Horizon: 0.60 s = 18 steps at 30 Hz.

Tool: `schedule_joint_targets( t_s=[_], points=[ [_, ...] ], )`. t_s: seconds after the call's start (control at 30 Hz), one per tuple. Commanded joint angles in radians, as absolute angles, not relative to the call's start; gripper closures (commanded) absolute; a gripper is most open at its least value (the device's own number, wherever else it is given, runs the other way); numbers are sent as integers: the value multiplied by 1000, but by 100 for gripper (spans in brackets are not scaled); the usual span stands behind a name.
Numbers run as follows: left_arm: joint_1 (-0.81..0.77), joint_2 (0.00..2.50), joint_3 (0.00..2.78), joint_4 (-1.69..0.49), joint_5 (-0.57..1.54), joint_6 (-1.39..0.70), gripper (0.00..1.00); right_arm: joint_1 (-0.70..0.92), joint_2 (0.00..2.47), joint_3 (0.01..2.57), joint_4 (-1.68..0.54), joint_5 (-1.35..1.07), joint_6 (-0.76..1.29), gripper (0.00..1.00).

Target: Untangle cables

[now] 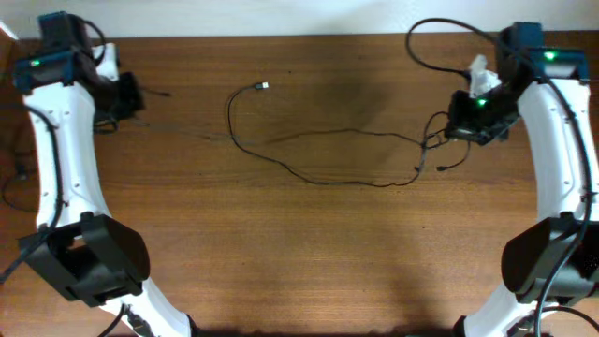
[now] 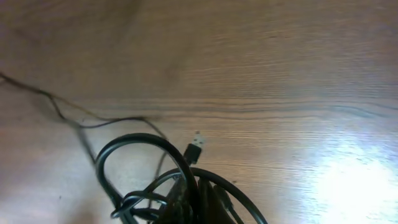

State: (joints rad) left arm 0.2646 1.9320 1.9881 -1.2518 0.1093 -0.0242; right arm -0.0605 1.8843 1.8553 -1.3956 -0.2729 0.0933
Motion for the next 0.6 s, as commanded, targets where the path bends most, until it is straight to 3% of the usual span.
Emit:
schedule_joint_targets(
  t_s=[0.0,0.17,0.37,0.4,0.43,0.47,0.5,0.57],
  points=[
    [187,1914,1996,-1282,266,18,100,2,1888,1862,-1395,-289,78,96],
    [48,1914,1996,-1288,353,39,100,65,1888,1862,-1391,-289,80,96],
    [-69,1915,1996,-1288,353,39,92,72,1888,1861,-1383,-297,83,96],
    [-86,1915,1996,-1288,352,39,77,72,1888,1861,-1383,-298,83,96],
    [-104,1915,1996,-1287,352,39,41,72,1888,1861,-1384,-304,83,96],
    [-120,1915,1996,-1287,352,39,14,72,1888,1861,-1384,-304,83,96],
    [-129,1915,1996,-1287,352,39,0,72,1888,1862,-1384,-304,83,96],
    [-137,1915,1996,-1288,353,38,1,72,1888,1861,-1384,-304,83,96]
  ],
)
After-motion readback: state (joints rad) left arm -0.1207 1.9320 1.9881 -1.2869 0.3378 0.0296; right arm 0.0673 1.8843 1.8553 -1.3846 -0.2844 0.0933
